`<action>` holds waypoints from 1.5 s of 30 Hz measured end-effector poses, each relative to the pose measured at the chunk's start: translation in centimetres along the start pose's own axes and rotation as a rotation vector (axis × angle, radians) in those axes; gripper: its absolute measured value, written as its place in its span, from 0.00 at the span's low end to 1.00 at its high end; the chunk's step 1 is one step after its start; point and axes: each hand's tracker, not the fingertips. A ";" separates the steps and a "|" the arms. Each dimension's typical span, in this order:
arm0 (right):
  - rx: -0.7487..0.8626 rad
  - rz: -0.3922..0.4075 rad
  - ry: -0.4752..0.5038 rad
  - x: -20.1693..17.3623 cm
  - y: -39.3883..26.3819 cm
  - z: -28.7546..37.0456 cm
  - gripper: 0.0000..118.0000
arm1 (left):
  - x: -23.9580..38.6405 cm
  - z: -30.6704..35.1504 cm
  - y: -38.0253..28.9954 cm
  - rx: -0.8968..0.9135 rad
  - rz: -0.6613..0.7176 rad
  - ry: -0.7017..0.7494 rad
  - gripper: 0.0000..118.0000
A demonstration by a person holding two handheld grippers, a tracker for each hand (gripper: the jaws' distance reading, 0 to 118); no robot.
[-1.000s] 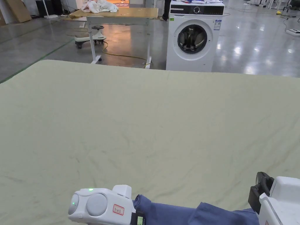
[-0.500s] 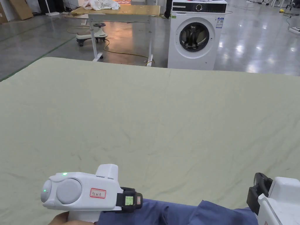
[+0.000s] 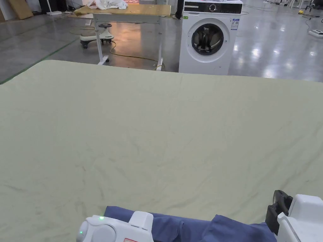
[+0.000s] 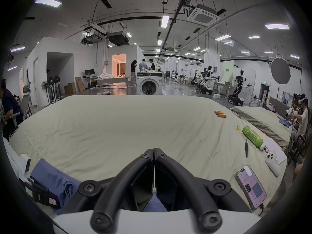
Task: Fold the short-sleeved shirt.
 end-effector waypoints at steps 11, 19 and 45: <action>-0.004 0.002 0.004 -0.1 0.0 -0.1 0.00 | 0.9 0.4 -0.7 0.061 -0.081 -0.039 0.05; 0.002 0.008 0.014 -0.4 0.1 -0.1 0.00 | 0.8 1.0 -1.2 0.038 -0.103 -0.093 0.06; 0.013 -0.023 0.017 -0.3 0.3 0.0 0.00 | -21.0 5.7 -1.9 0.257 0.402 -0.498 0.43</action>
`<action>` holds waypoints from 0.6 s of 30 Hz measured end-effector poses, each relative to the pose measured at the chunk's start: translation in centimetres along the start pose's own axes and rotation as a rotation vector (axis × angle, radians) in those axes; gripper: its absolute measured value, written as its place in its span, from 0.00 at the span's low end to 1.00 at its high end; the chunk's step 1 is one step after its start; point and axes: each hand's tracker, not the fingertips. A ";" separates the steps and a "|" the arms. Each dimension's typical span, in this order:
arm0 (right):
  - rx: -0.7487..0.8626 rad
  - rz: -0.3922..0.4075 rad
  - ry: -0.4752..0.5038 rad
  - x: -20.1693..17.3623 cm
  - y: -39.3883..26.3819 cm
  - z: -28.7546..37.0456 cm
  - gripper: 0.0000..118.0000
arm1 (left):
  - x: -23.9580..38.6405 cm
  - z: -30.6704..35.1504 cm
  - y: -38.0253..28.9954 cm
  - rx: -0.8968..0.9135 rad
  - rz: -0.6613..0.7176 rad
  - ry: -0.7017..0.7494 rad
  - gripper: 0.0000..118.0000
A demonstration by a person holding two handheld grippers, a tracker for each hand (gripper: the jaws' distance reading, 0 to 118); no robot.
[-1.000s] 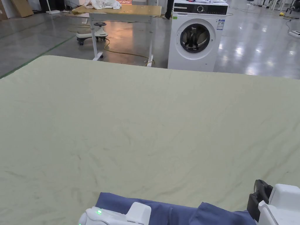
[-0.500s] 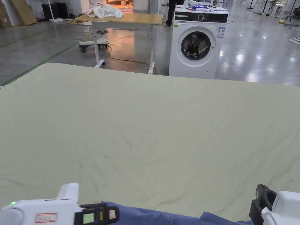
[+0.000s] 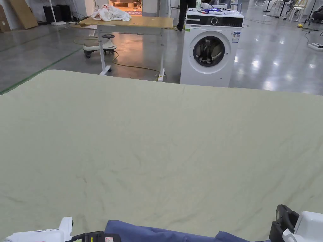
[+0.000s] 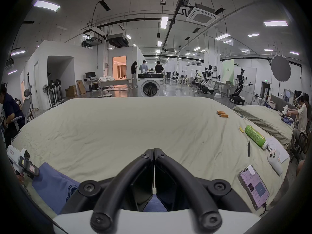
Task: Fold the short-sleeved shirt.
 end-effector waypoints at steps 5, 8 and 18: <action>-0.002 0.000 0.000 0.0 0.1 0.1 0.00 | 0.5 -0.7 -0.2 -0.003 -0.060 0.088 0.08; 0.001 -0.001 0.001 0.1 0.2 0.2 0.00 | 2.9 0.6 -0.4 0.017 -0.105 0.110 0.05; 0.007 0.004 0.007 0.3 0.5 0.2 0.00 | 12.1 6.7 2.6 0.113 -0.236 0.284 0.04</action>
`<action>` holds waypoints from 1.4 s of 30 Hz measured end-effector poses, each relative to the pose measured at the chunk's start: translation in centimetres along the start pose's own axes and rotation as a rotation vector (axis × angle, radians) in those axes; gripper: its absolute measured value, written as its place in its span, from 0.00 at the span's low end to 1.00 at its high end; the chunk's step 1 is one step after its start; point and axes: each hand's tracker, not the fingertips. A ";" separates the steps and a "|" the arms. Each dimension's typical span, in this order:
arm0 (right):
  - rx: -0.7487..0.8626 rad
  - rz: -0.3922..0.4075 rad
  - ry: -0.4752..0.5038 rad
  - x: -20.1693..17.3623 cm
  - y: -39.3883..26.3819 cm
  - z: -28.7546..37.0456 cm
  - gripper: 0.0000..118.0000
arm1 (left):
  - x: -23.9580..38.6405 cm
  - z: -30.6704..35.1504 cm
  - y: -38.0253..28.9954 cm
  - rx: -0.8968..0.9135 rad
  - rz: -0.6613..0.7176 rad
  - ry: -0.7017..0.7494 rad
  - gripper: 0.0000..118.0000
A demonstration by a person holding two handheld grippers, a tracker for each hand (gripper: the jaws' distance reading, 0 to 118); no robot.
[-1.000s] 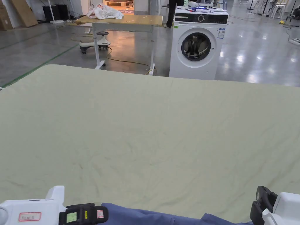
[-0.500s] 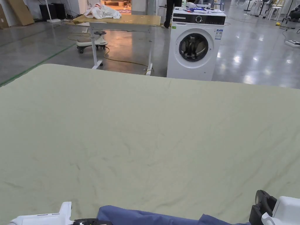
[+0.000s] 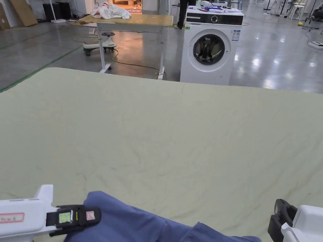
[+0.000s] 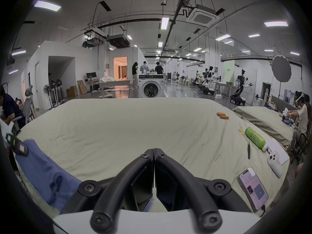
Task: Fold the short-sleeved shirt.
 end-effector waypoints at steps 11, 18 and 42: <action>0.003 -0.006 0.026 -0.6 0.0 -0.3 0.00 | 9.7 5.2 3.5 0.078 -0.268 0.452 0.04; -0.002 -0.011 0.030 -0.7 -0.1 -0.3 0.00 | 13.7 0.2 1.9 -0.012 -0.347 0.437 0.04; -0.026 -0.016 -0.003 0.7 -0.4 0.2 0.00 | 17.8 -19.6 -8.2 -0.323 -0.462 0.323 0.04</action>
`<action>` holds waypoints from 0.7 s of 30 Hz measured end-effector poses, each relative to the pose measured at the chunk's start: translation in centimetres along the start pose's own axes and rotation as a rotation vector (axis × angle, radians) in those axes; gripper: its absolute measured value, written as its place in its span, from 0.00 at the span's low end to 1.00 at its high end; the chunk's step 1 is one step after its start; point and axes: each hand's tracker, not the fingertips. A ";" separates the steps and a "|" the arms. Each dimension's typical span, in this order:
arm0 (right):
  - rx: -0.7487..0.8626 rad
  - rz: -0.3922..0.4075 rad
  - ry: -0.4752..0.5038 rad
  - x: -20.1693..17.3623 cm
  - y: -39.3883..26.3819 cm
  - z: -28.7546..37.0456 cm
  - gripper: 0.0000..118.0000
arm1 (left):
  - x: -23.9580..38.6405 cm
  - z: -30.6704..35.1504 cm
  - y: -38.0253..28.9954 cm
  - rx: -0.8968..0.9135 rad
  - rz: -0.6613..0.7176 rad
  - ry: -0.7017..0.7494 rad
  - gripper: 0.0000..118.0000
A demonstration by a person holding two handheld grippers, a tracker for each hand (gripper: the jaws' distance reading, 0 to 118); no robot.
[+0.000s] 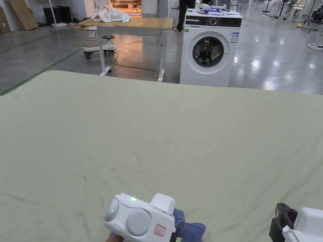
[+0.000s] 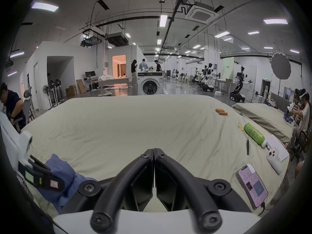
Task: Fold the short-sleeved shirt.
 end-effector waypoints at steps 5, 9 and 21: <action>-0.009 -0.003 -0.006 0.2 -0.2 0.0 0.00 | -0.3 -0.8 -0.6 0.000 0.037 -0.021 0.13; -0.009 -0.003 -0.007 0.2 -0.3 0.1 0.00 | -1.4 1.8 -0.4 0.048 0.077 -0.138 0.42; -0.013 -0.011 -0.006 0.2 -0.6 0.3 0.00 | -2.5 -1.6 -2.1 0.056 0.134 -0.193 0.16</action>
